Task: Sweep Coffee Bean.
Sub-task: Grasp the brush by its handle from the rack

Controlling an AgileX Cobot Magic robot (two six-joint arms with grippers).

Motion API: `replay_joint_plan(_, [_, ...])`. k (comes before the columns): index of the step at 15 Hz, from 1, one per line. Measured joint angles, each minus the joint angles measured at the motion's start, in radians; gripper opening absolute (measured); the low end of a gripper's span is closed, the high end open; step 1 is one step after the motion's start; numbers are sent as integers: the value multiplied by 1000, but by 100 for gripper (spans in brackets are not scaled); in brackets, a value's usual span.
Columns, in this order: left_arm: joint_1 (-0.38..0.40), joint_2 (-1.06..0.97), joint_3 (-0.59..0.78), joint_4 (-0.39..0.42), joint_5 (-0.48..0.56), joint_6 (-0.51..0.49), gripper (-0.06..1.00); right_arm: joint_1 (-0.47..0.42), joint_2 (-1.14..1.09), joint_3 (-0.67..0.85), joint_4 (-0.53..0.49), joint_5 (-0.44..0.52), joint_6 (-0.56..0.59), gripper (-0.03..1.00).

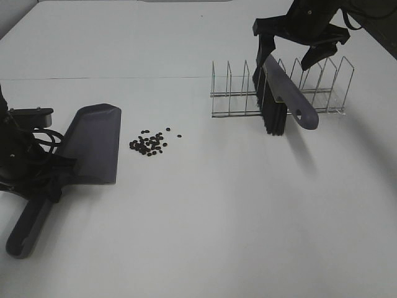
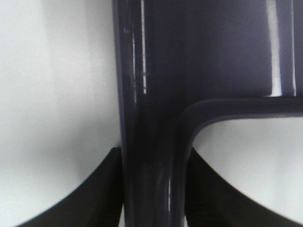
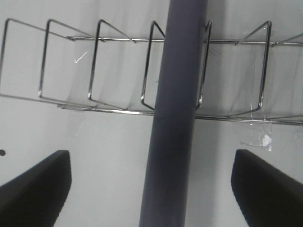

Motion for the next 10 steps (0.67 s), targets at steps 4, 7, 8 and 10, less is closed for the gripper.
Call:
replay_joint_plan(4, [0, 0, 0, 0, 0, 0, 33, 0, 52, -7, -41, -35, 12, 85])
replay_joint_plan(7, [0, 0, 0, 0, 0, 0, 33, 0, 96, -9, -58, -44, 27, 85])
replay_joint_plan(8, [0, 0, 0, 0, 0, 0, 33, 0, 107, -9, -58, -59, 27, 84])
replay_joint_plan(10, [0, 0, 0, 0, 0, 0, 33, 0, 115, -9, -58, -88, 27, 81])
